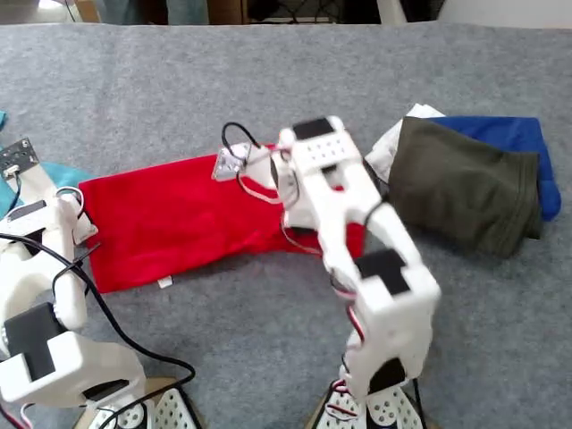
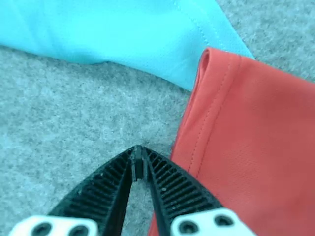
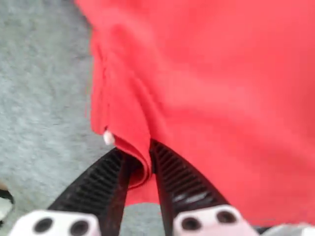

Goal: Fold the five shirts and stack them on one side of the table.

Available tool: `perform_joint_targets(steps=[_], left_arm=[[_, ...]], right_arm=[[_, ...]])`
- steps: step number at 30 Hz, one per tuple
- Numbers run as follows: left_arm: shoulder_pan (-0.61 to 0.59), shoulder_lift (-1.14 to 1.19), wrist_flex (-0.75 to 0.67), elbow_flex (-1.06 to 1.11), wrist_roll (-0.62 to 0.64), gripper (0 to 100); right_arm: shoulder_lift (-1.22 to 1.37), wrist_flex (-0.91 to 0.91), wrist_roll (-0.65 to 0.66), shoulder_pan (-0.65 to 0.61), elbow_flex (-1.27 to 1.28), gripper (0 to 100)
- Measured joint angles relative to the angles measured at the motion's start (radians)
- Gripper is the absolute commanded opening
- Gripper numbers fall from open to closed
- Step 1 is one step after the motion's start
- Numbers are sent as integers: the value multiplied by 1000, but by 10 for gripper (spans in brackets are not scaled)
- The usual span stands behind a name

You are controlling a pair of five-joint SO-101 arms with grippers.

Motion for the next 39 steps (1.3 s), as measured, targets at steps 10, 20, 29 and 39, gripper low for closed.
perform_joint_targets(steps=[10, 20, 29, 39], left_arm=[[0, 0, 0, 0, 0, 30], [0, 0, 0, 0, 0, 30], [0, 0, 0, 0, 0, 30], [0, 0, 0, 0, 0, 30]], right_arm=[[491, 203, 107, -25, -706, 18], [517, 204, 157, -29, -772, 171], [519, 204, 110, -20, -927, 80], [358, 209, -68, -8, -681, 15]])
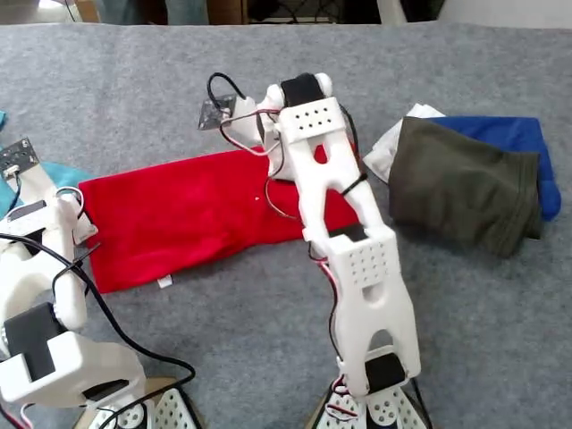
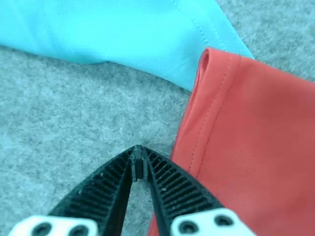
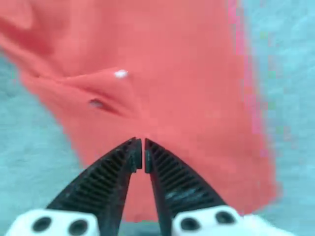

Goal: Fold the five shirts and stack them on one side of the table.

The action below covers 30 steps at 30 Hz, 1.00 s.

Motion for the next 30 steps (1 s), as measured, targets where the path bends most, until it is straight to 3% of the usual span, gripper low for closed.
perform_joint_targets(steps=[4, 11, 17, 24, 30], left_arm=[[0, 0, 0, 0, 0, 30], [0, 0, 0, 0, 0, 30], [0, 0, 0, 0, 0, 30], [0, 0, 0, 0, 0, 30], [0, 0, 0, 0, 0, 30]], right_arm=[[-61, -101, -89, -34, 233, 15], [-40, -419, -129, -61, 339, 15], [-21, -359, -144, -80, 331, 15], [-126, -301, -218, -28, 124, 15], [-186, -66, -226, -44, 81, 15]])
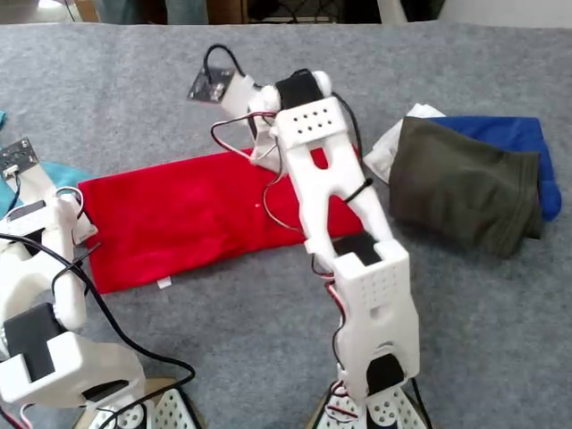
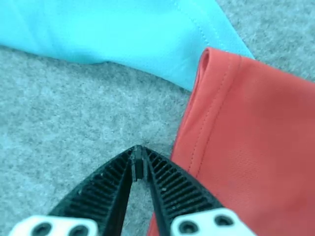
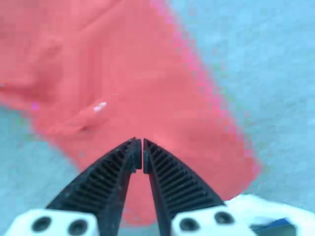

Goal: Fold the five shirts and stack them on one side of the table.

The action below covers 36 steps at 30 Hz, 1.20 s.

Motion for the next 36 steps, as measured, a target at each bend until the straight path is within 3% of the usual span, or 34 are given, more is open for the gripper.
perform_joint_targets(steps=[14, 26, 36], left_arm=[[0, 0, 0, 0, 0, 30], [0, 0, 0, 0, 0, 30], [0, 0, 0, 0, 0, 30]], right_arm=[[9, -57, -112, -71, 195, 15], [-9, 12, -169, -71, 315, 15], [-6, -245, -187, -71, 361, 15]])
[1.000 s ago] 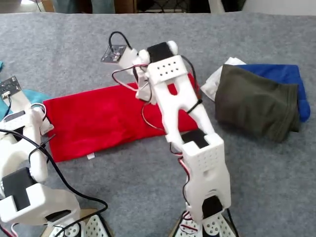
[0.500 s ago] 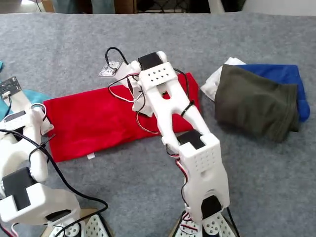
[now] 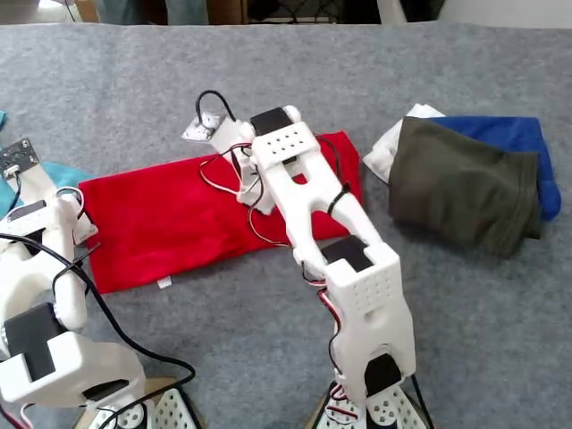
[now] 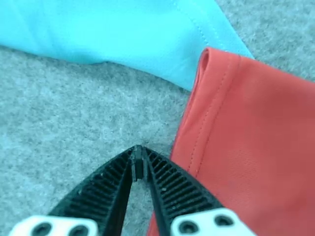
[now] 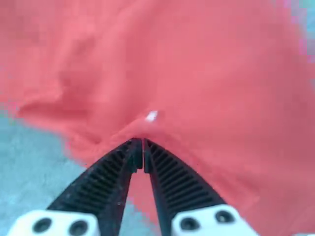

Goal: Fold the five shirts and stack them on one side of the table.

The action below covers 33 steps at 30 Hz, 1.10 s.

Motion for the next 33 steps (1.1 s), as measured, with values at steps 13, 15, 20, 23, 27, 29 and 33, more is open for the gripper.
perform_joint_targets(steps=[13, 15, 20, 23, 27, 29, 33], left_arm=[[0, 0, 0, 0, 0, 30], [0, 0, 0, 0, 0, 30], [0, 0, 0, 0, 0, 30], [2, 0, 0, 0, 0, 30], [3, 0, 0, 0, 0, 30], [3, 0, 0, 0, 0, 30], [3, 0, 0, 0, 0, 30]], right_arm=[[120, -66, 0, 54, -109, 15], [77, -51, 0, 95, -175, 15], [-46, 133, 0, 114, -327, 15], [-81, 272, -6, 112, -336, 15], [-114, 295, -43, 75, -183, 15], [-124, 269, -66, 31, -78, 15], [-133, 117, -100, 6, 81, 15]])
